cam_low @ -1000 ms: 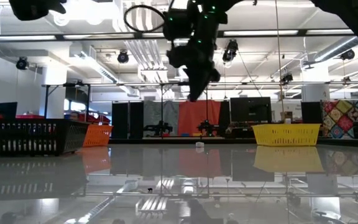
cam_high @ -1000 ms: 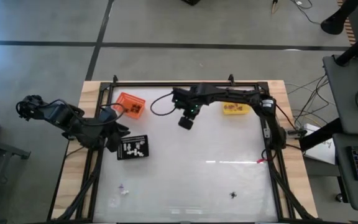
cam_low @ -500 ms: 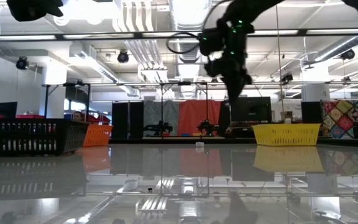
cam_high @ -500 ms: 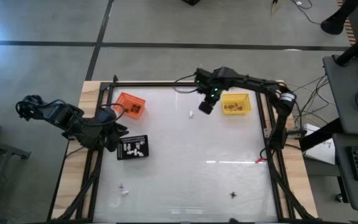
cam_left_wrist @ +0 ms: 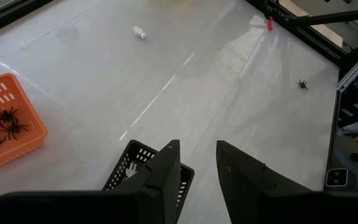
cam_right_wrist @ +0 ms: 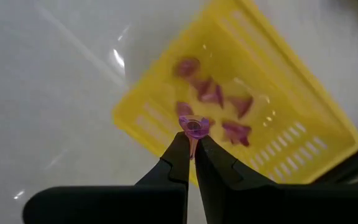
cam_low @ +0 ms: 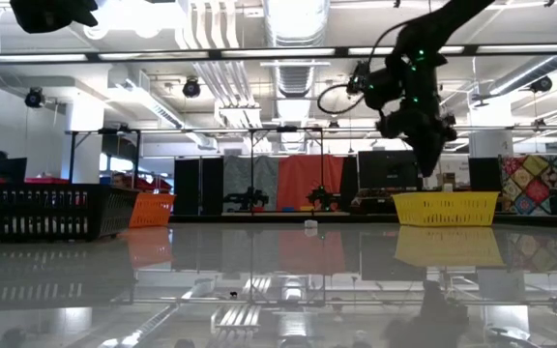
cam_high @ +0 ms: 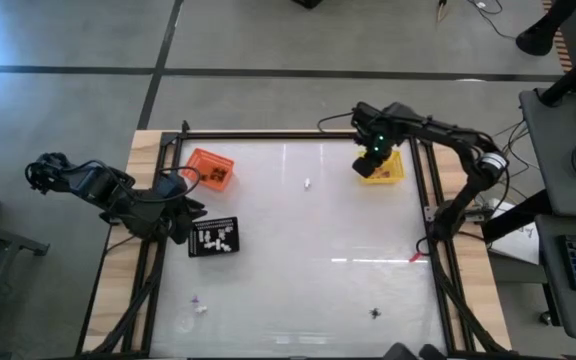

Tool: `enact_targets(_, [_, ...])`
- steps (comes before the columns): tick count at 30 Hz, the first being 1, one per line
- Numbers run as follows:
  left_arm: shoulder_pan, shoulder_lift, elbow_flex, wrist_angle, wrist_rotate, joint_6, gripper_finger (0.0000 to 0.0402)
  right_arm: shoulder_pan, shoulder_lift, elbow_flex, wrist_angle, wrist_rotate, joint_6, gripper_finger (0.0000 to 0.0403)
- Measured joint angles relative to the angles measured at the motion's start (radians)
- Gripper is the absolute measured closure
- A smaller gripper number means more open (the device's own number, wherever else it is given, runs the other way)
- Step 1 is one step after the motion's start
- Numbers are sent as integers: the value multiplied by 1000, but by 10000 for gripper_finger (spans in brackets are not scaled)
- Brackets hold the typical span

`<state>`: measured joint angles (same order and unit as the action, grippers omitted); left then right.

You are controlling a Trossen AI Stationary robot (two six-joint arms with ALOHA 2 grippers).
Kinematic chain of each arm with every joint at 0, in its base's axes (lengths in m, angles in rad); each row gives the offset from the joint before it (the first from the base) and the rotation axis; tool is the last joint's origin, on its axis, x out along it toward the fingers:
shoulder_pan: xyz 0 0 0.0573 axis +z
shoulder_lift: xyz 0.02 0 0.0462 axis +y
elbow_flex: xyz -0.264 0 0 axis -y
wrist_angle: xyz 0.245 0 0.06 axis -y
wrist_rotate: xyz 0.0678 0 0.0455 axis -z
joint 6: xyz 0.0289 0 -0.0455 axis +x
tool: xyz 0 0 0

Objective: Sort Halloween decoration
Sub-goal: Put the purple witch hat toy into the yellow bin, then put the black spider toy into the orange bin

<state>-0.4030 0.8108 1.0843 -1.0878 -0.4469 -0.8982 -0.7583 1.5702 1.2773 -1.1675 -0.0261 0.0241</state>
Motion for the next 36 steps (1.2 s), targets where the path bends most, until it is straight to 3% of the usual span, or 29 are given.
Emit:
enact_targets(8, [0,0,0,-2,-6,0,315,-55,-1,-58,26,4,-23,390])
enact_targets(16, [0,1,0,-2,-7,-1,315,-56,-1,-60,55,80,-41,371])
enact_targets(36, [0,1,0,-3,-7,-5,315,-52,-3,-60,65,65,23,369])
